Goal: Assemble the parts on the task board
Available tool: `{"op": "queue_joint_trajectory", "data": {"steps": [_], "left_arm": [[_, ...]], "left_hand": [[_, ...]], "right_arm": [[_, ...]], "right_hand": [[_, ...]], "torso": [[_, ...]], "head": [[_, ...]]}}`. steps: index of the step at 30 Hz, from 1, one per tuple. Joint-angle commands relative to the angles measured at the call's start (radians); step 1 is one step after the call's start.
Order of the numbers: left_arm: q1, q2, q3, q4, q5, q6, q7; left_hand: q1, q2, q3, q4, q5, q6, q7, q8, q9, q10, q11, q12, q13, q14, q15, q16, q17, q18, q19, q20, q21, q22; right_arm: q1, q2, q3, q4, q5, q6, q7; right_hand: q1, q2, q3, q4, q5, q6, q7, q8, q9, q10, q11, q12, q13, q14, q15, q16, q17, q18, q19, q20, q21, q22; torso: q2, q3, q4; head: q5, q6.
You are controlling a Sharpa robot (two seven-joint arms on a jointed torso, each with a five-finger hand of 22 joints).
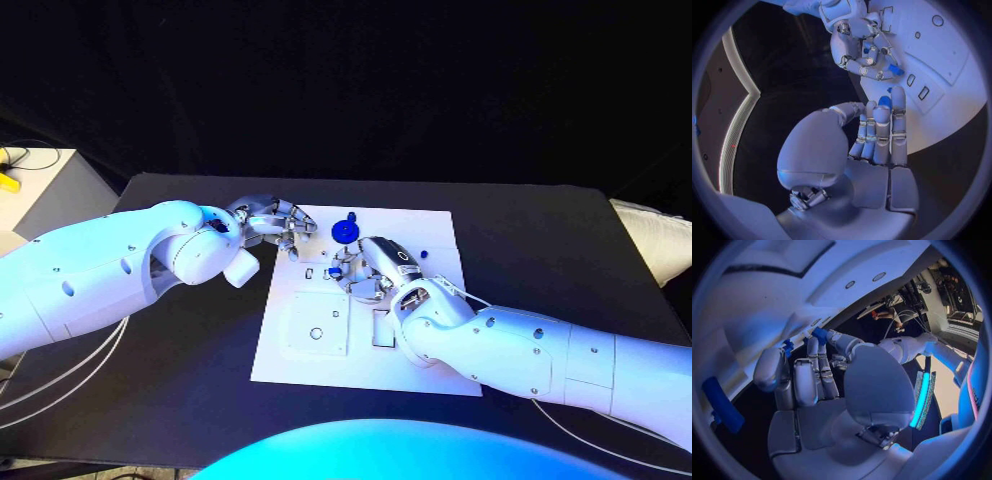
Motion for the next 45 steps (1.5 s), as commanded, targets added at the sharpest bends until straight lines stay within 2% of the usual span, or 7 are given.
{"op": "queue_joint_trajectory", "data": {"steps": [1,18,27,30,31,35,45], "left_arm": [[0.000,0.001,0.001,0.002,-0.001,0.009,0.001],[0.000,0.002,0.001,0.001,-0.001,0.012,-0.002],[0.000,0.002,0.001,0.001,-0.002,0.014,-0.004],[0.000,0.002,0.001,0.001,-0.002,0.016,-0.004],[0.000,0.002,0.001,0.001,-0.002,0.016,-0.005],[0.000,0.002,0.001,0.001,-0.002,0.017,-0.005],[0.000,0.002,0.001,0.002,-0.002,0.018,-0.008]], "left_hand": [[0.009,0.001,0.001,-0.007,0.005,-0.004,0.005,0.006,-0.001,-0.009,0.000,0.005,-0.001,-0.007,0.002,-0.004,-0.001,0.014,0.003,0.004,-0.003,0.001],[0.010,0.001,0.001,-0.007,0.004,-0.004,0.005,0.007,-0.002,-0.010,0.000,0.006,-0.002,-0.007,0.003,-0.004,-0.002,0.014,0.002,0.004,-0.003,0.002],[0.010,0.001,0.001,-0.007,0.004,-0.004,0.005,0.007,-0.002,-0.010,0.000,0.006,-0.002,-0.007,0.003,-0.004,-0.002,0.014,0.002,0.004,-0.003,0.002],[0.012,0.002,0.001,-0.007,0.004,-0.005,0.006,0.007,-0.003,-0.010,0.001,0.007,-0.003,-0.008,0.003,-0.004,-0.003,0.014,0.002,0.004,-0.002,0.002],[0.012,0.002,0.001,-0.007,0.004,-0.005,0.006,0.007,-0.003,-0.010,0.001,0.007,-0.003,-0.008,0.003,-0.004,-0.003,0.014,0.002,0.004,-0.002,0.002],[0.012,0.002,0.001,-0.007,0.004,-0.005,0.006,0.007,-0.003,-0.010,0.001,0.007,-0.003,-0.008,0.003,-0.004,-0.003,0.014,0.002,0.004,-0.002,0.002],[0.012,0.002,0.001,-0.007,0.004,-0.005,0.006,0.008,-0.004,-0.010,0.001,0.007,-0.004,-0.009,0.003,-0.004,-0.005,0.014,0.002,0.005,-0.002,0.002]], "right_arm": [[0.000,0.001,0.000,0.000,0.011,0.024,0.004],[0.000,-0.001,0.000,0.000,0.004,0.035,-0.015],[0.000,-0.002,0.000,0.003,-0.027,-0.020,-0.002],[0.000,-0.001,0.000,0.003,-0.038,-0.029,0.002],[0.000,-0.001,0.000,0.002,-0.041,-0.031,0.003],[0.000,0.003,0.000,-0.002,-0.050,-0.034,0.004],[-0.001,0.015,0.000,-0.019,-0.068,-0.021,-0.007]], "right_hand": [[0.004,-0.005,0.001,0.006,0.006,-0.001,0.007,0.004,0.001,0.010,0.002,-0.021,-0.038,-0.002,0.008,-0.005,0.011,0.007,0.002,0.007,-0.005,0.001],[0.009,-0.009,0.002,0.006,0.007,-0.001,0.015,0.003,-0.001,0.018,0.013,-0.100,-0.168,-0.016,0.016,-0.031,-0.026,0.011,-0.004,0.014,-0.037,-0.014],[0.016,-0.018,-0.002,-0.003,0.015,-0.004,0.017,0.002,-0.003,0.009,0.018,-0.106,-0.187,-0.039,0.021,-0.063,-0.059,0.022,-0.030,0.018,-0.094,-0.049],[0.020,-0.018,-0.009,-0.008,0.015,-0.007,0.016,0.002,-0.004,0.009,0.017,-0.086,-0.180,-0.044,0.021,-0.063,-0.061,0.022,-0.034,0.019,-0.098,-0.050],[0.024,-0.012,-0.023,-0.013,0.015,-0.006,0.011,0.003,-0.006,0.005,0.011,-0.030,-0.149,-0.046,0.016,-0.056,-0.059,0.022,-0.033,0.016,-0.095,-0.045],[0.024,-0.006,-0.033,-0.016,0.016,-0.009,0.010,0.003,-0.012,-0.029,0.008,0.048,-0.108,-0.050,0.014,-0.050,-0.064,0.022,-0.033,0.013,-0.096,-0.040],[0.022,-0.005,-0.033,-0.015,0.016,-0.010,0.011,0.003,-0.015,-0.065,0.011,0.065,-0.104,-0.057,0.016,-0.055,-0.075,0.022,-0.034,0.015,-0.100,-0.040]], "torso": [[0.000,-0.0003,0.0002],[0.000,0.0006,0.0005],[0.000,0.0002,0.0002],[0.000,0.0001,0.0003],[0.000,0.0002,0.0001],[0.000,0.0000,0.0005],[0.000,-0.0004,0.0006]], "head": [[0.000,-0.001],[-0.002,-0.001],[-0.004,0.000],[-0.003,0.000],[-0.003,-0.001],[-0.002,0.000],[-0.002,-0.002]]}}
